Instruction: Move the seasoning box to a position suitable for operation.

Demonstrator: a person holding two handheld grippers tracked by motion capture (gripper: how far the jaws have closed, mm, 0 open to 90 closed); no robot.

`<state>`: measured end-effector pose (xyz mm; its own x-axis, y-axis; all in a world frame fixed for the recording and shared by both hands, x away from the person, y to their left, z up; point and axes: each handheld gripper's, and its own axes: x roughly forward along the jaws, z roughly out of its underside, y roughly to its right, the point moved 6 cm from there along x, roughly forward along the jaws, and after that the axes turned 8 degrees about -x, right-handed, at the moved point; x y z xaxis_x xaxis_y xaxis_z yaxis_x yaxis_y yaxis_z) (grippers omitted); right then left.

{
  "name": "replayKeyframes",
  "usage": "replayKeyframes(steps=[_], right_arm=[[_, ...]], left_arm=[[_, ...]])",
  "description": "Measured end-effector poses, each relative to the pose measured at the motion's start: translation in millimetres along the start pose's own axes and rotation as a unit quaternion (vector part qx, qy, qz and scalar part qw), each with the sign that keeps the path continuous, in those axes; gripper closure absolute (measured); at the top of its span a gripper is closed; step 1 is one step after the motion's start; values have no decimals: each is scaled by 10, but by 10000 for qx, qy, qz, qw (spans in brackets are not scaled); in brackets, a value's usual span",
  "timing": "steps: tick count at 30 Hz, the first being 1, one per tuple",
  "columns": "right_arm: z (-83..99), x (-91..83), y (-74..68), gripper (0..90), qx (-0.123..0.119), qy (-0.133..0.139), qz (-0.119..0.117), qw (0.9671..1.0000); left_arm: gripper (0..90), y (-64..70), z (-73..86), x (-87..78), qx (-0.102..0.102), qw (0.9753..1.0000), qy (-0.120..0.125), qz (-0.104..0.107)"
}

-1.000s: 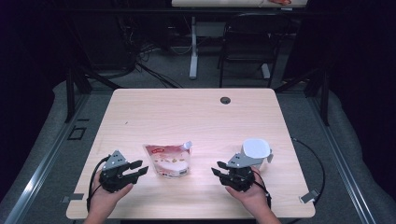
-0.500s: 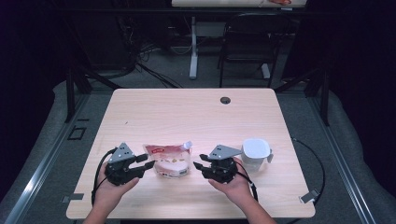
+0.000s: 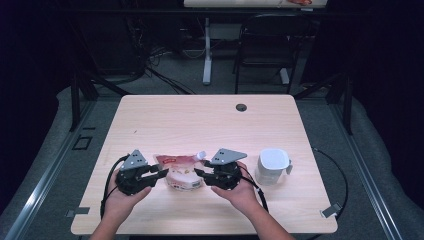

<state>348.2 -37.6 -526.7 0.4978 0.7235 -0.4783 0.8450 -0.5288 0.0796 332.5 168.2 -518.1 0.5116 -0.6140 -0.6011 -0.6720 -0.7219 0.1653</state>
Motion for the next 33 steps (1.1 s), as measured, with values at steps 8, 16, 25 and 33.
replayKeyframes(steps=[8,16,25,33], right_arm=[[2,-14,20,719,-27,-11,-21,10000],[-1,-18,-3,762,-137,15,-2,9999],[-21,-38,-9,773,-85,83,45,9999],[9,-40,-21,767,-33,56,50,10000]], left_arm=[[790,-39,-24,12,10,10000,-33,-50],[840,-90,-83,76,38,9999,-68,-115],[848,-145,-158,137,-55,10000,-27,-77],[823,-177,-163,176,-110,9999,-12,4]])
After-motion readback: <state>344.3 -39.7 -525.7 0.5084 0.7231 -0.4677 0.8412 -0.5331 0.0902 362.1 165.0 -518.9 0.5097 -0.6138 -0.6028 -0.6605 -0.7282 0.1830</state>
